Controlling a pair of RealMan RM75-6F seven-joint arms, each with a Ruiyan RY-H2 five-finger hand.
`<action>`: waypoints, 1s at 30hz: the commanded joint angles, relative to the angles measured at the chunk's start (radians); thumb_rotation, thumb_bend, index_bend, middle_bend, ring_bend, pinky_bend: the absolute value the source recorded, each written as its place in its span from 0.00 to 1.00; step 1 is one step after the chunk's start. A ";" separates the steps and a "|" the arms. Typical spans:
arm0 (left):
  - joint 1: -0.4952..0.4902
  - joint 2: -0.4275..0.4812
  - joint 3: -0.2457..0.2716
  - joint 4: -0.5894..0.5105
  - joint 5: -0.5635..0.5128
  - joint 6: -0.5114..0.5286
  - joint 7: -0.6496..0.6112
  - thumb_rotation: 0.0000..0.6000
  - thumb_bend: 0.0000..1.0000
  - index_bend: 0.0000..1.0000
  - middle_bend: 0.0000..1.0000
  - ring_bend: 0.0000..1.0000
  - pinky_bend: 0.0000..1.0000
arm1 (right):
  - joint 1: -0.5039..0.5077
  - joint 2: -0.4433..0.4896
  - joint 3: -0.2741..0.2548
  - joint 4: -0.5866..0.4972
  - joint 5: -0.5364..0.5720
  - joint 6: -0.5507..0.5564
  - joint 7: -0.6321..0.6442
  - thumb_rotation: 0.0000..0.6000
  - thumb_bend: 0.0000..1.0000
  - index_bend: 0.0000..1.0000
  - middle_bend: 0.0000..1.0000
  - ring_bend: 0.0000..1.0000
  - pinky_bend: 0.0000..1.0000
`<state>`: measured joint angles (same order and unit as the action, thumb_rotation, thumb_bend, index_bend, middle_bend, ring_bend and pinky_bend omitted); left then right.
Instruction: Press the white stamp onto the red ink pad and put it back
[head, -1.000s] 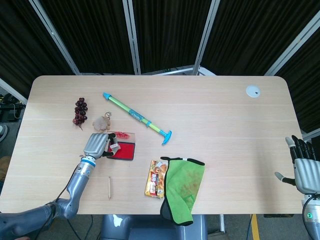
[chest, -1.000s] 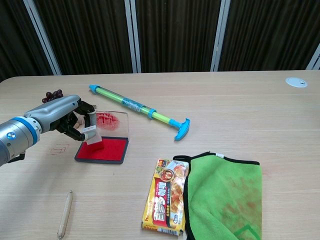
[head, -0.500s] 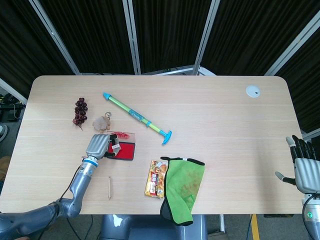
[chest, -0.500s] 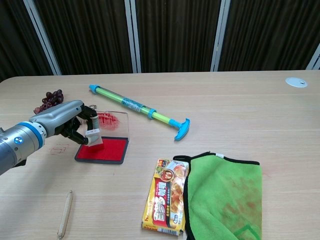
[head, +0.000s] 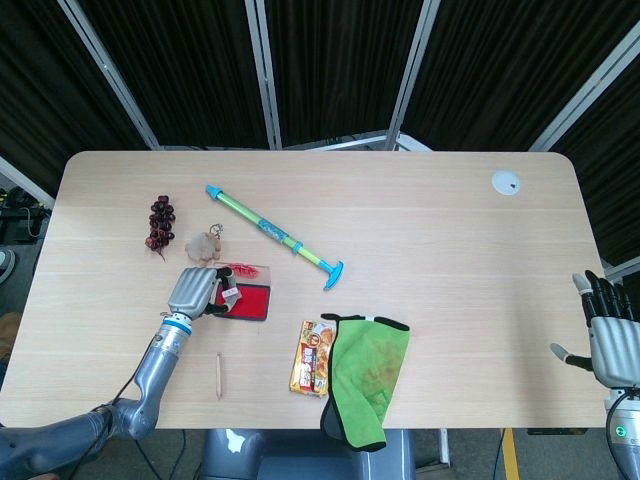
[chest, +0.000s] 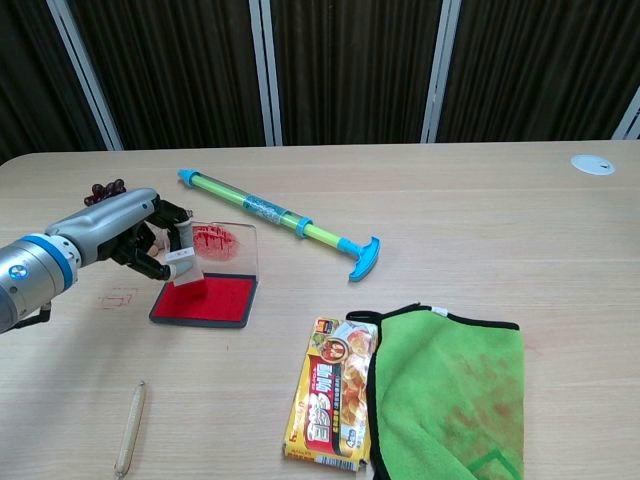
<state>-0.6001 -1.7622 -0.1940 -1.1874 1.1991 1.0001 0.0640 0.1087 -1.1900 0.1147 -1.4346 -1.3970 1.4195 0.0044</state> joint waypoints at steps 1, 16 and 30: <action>0.015 0.049 -0.001 -0.052 0.018 0.023 -0.015 1.00 0.35 0.56 0.55 0.84 0.96 | -0.001 0.002 -0.001 -0.003 -0.002 0.002 0.001 1.00 0.00 0.00 0.00 0.00 0.00; 0.071 0.147 0.034 -0.026 -0.004 -0.017 -0.112 1.00 0.35 0.55 0.55 0.84 0.95 | -0.007 0.015 -0.007 -0.028 -0.018 0.016 0.005 1.00 0.00 0.00 0.00 0.00 0.00; 0.070 0.097 0.052 0.073 0.001 -0.063 -0.156 1.00 0.35 0.53 0.53 0.83 0.95 | -0.005 0.014 -0.006 -0.026 -0.010 0.006 -0.001 1.00 0.00 0.00 0.00 0.00 0.00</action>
<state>-0.5294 -1.6586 -0.1447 -1.1249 1.2018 0.9442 -0.0911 0.1039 -1.1759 0.1091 -1.4605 -1.4069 1.4260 0.0041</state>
